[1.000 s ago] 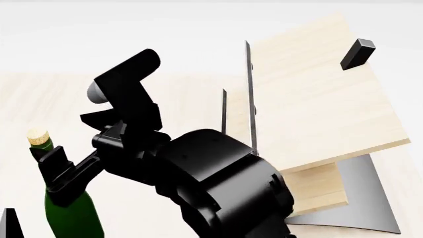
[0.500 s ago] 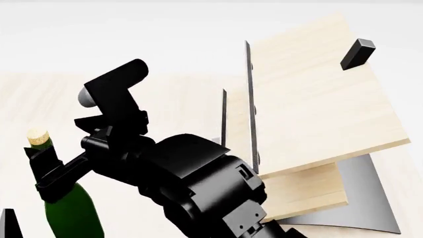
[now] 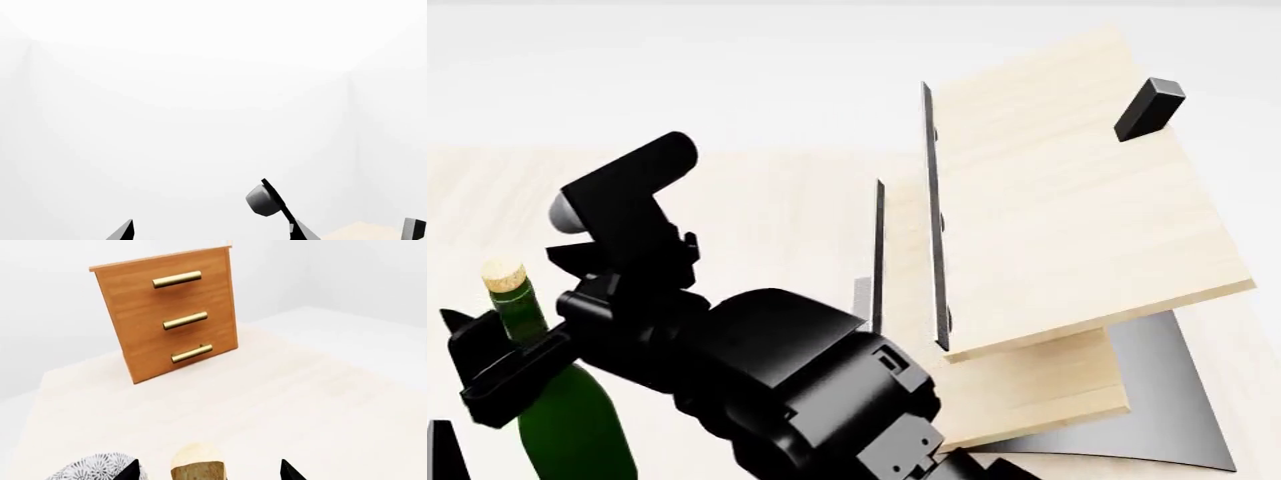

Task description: Put the wine bottle on the wine rack.

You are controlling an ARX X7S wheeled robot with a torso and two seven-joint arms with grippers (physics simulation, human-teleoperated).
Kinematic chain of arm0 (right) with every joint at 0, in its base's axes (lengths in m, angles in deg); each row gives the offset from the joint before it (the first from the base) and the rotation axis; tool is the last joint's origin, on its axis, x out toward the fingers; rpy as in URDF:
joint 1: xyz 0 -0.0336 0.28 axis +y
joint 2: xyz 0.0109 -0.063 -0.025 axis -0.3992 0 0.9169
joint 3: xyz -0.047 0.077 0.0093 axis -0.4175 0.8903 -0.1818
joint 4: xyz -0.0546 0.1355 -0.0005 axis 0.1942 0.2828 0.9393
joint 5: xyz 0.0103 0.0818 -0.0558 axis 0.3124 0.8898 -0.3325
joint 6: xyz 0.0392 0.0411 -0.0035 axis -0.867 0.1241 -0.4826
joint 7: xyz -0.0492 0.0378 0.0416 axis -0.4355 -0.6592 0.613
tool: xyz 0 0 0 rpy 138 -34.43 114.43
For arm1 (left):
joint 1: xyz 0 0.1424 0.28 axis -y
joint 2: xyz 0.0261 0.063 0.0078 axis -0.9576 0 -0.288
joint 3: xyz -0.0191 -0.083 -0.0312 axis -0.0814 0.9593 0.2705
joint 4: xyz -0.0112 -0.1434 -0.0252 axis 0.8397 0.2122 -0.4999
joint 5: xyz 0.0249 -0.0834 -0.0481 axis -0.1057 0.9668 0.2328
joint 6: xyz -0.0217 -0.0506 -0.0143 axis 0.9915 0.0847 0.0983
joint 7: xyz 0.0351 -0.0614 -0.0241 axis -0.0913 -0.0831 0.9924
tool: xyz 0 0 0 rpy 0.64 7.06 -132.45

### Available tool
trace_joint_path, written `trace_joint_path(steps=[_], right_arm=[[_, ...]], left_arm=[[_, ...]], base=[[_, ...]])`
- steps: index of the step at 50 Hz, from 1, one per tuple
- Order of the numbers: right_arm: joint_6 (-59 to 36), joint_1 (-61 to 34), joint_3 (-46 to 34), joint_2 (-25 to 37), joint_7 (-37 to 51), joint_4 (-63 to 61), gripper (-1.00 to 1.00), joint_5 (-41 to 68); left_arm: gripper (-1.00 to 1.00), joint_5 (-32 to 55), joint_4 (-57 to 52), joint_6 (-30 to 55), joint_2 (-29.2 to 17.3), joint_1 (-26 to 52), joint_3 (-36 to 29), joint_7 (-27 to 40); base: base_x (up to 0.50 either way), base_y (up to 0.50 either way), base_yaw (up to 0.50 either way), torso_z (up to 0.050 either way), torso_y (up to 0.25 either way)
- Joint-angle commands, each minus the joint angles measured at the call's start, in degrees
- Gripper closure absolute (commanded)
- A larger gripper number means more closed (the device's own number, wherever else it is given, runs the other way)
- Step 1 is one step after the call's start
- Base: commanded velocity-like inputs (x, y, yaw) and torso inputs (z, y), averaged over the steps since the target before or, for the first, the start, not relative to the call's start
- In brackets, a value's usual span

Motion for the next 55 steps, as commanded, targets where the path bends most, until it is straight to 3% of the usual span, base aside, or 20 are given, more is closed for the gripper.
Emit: trace_joint_path(steps=[1,18,28,44,55], right_arm=[[2.13,-0.16,-2.19,0.26,1.52,-0.29,1.0,1.27],[2.58,-0.61,-2.5,2.29,2.46,-1.68,1.0,2.9],[0.25,-3.96,0.66,7.36,9.18,-10.8,1.0,5.38],[-1.85,-8.64,7.8,16.09,16.65,-22.33,1.0,10.81],[0.41,-7.55,18.32,19.39,23.61,-23.23,1.0,22.01]], left_arm=[[-1.0,0.01,-0.06,0.01,-0.16,0.05,-0.15,0.19],[-1.0,-0.3,0.37,-0.28,-0.33,0.06,-0.45,0.43],[-1.0,-0.7,0.33,-0.22,-0.36,0.05,-0.77,0.59],[-1.0,-1.28,0.72,0.04,-0.4,0.44,-1.33,0.71],[-1.0,-1.34,0.78,0.99,-0.57,1.12,-1.46,0.8]], base=[[0.0,0.0,0.0,0.0,0.0],[0.0,0.0,0.0,0.0,0.0],[0.0,0.0,0.0,0.0,0.0],[0.0,0.0,0.0,0.0,0.0],[0.0,0.0,0.0,0.0,0.001]])
